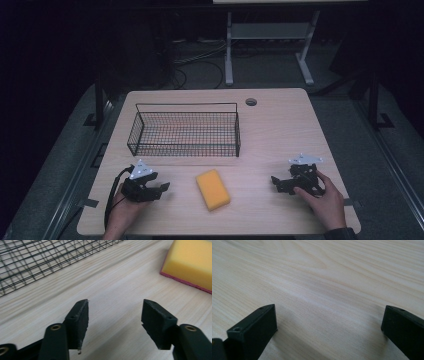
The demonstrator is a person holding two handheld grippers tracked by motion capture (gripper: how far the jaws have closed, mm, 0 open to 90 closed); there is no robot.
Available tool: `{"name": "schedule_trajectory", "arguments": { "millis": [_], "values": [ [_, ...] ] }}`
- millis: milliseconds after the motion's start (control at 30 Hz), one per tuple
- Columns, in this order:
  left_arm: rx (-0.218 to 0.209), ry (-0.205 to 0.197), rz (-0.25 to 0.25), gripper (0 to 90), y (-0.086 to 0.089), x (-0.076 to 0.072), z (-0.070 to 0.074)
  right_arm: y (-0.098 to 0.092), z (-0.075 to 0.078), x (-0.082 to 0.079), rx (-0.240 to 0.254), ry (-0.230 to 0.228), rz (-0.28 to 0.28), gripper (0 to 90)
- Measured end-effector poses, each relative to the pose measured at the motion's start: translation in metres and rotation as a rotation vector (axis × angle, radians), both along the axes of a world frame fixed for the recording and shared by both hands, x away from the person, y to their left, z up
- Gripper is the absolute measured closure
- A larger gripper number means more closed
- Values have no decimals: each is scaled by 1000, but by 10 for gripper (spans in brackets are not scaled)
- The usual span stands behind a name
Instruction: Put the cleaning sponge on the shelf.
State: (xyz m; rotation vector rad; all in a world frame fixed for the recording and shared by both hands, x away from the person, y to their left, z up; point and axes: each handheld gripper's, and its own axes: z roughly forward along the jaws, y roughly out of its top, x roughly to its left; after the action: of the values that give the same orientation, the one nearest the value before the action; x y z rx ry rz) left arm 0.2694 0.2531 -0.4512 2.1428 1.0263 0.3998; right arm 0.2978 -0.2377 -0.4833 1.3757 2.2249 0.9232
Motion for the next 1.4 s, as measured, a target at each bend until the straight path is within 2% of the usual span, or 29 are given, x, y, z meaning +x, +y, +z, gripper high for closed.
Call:
{"name": "schedule_trajectory", "arguments": {
  "millis": [200, 333, 433, 967, 1400],
  "values": [
    [12, 14, -28, 511, -6, 3, 4, 0, 0, 0, 0, -1, 0, 0],
    [14, 37, -54, 595, -13, 6, 6, 0, 0, 0, 0, 0, 0, 0],
    [19, 42, -64, 622, -17, 8, 6, 0, 0, 0, 2, 0, -2, 0],
    [2, 84, -126, 895, -35, 12, 10, 0, 0, 0, 0, -2, 0, 0],
    [10, 78, -170, 897, -54, 17, 10, 0, 0, 0, 0, -4, 1, 0]
  ]
}}
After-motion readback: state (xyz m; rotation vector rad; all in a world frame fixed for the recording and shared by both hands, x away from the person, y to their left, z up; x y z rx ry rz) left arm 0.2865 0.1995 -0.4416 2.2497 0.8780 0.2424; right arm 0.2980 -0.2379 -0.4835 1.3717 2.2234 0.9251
